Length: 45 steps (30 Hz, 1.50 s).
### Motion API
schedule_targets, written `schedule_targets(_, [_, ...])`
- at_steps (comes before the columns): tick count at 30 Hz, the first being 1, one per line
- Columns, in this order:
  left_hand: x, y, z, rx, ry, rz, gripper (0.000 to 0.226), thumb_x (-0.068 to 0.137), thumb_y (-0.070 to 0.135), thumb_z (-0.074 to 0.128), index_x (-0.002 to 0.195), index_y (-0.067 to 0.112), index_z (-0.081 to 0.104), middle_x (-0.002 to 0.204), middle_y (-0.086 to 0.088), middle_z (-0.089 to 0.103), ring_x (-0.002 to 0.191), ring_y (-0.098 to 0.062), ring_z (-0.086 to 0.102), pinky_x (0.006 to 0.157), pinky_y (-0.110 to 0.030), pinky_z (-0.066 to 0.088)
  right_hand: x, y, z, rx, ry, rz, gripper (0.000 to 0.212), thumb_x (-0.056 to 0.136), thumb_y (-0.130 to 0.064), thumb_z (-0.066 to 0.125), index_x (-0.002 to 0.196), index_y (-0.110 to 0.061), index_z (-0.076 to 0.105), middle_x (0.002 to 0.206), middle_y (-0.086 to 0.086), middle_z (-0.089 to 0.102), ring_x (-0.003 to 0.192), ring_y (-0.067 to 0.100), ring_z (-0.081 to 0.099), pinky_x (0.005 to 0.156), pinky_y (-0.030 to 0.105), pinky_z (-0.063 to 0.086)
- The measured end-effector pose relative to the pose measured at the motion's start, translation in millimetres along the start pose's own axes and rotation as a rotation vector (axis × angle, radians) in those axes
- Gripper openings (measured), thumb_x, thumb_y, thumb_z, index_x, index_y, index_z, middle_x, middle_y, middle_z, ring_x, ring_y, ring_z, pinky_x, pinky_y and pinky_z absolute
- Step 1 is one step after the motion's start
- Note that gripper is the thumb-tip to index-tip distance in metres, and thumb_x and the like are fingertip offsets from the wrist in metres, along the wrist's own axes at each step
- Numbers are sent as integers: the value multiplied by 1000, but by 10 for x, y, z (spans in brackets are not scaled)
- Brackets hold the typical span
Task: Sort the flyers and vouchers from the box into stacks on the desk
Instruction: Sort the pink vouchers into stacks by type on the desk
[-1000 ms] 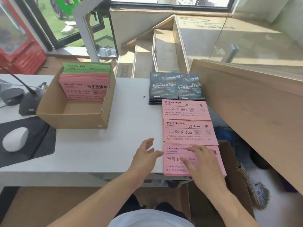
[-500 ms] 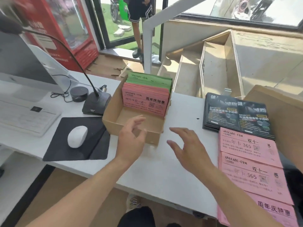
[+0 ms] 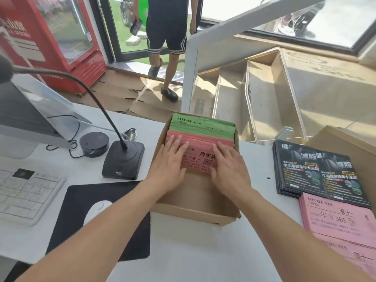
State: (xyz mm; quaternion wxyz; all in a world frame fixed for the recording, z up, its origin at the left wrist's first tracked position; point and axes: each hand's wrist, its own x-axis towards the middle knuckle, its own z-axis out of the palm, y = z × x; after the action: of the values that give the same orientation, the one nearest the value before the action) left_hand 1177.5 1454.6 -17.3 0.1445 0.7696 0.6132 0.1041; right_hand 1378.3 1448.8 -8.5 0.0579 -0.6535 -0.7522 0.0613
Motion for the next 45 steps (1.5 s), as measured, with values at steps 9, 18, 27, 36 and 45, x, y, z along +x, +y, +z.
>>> schedule_targets(9, [-11,-3,130,-62,92,22,87,92,26,66,160,19,12,169,-4,0,156,-21,-9,127,-44,8,-33,26,93,72,207,-1,41,87,-16,65,128,-21,63,141,1,55,132,25,46,110,39,37])
schedule_targets(18, [-25,10,136,-45,133,37,85,92,26,64,160,15,14,169,-7,3,156,-24,-8,127,-41,2,-82,-29,13,77,150,39,38,88,-23,63,125,-25,60,103,-3,72,90,27,64,82,38,52])
schedule_targets(27, [-34,-5,124,-49,154,48,82,92,21,63,159,15,16,169,-7,4,155,-24,-11,126,-38,-7,-68,26,118,18,237,-11,45,85,-9,64,128,-22,65,115,-2,69,103,26,60,87,40,49])
schedule_targets(36, [-33,3,113,-98,159,33,76,91,19,65,155,13,26,168,-6,10,156,-23,-3,127,-42,6,-72,21,124,-33,337,-64,43,78,-11,73,119,-24,70,116,1,66,109,25,56,93,39,46])
schedule_targets(45, [-27,-24,151,-105,179,38,71,88,4,59,153,13,33,168,-4,12,156,-21,-1,127,-40,8,-117,-31,76,-90,123,-96,21,88,-16,55,107,-24,56,95,-6,68,87,24,67,67,37,48])
